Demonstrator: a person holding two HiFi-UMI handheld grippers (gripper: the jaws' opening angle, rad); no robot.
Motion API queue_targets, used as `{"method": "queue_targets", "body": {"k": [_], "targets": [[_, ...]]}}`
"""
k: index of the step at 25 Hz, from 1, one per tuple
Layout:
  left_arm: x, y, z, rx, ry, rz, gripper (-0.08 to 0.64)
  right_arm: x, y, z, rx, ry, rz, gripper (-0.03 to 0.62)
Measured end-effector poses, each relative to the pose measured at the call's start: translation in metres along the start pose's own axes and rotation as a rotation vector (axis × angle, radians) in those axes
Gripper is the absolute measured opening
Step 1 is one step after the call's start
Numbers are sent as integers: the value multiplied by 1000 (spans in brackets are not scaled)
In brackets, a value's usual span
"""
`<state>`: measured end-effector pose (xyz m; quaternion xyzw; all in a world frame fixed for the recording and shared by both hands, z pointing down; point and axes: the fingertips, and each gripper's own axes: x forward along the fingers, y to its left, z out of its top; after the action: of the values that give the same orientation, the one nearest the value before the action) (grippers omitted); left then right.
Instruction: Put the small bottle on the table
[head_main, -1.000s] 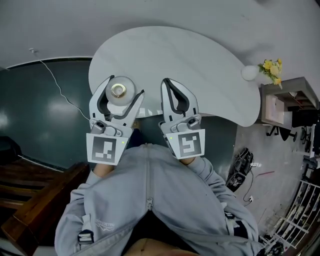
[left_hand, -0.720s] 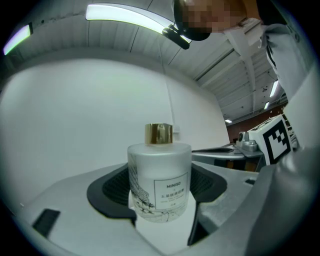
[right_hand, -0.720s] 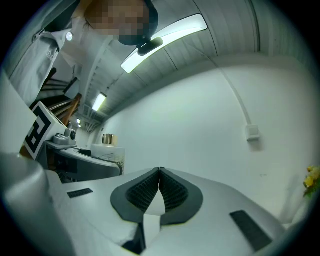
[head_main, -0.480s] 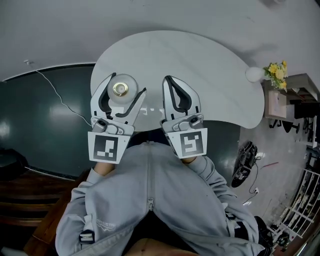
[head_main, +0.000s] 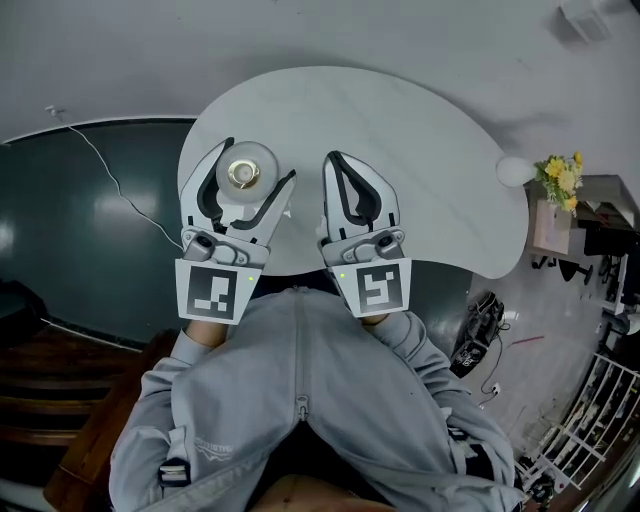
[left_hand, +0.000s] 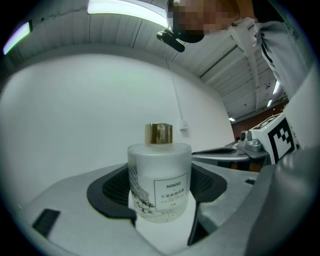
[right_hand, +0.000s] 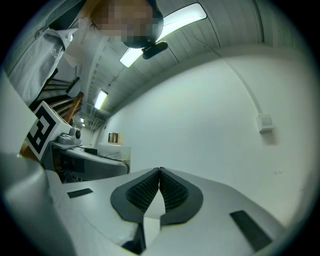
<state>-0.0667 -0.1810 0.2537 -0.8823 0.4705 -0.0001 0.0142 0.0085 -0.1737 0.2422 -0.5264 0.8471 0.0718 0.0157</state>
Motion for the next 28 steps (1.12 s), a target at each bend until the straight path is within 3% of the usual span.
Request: {"method": "queue_targets", "body": {"k": [12,28], "targets": [[42,21,-18,20,14,59,331,41,-21,-37,-21,31,40,26],[65,38,-23,28,-8,94,331,66,-30,-41,-9,-4,30,26]]}}
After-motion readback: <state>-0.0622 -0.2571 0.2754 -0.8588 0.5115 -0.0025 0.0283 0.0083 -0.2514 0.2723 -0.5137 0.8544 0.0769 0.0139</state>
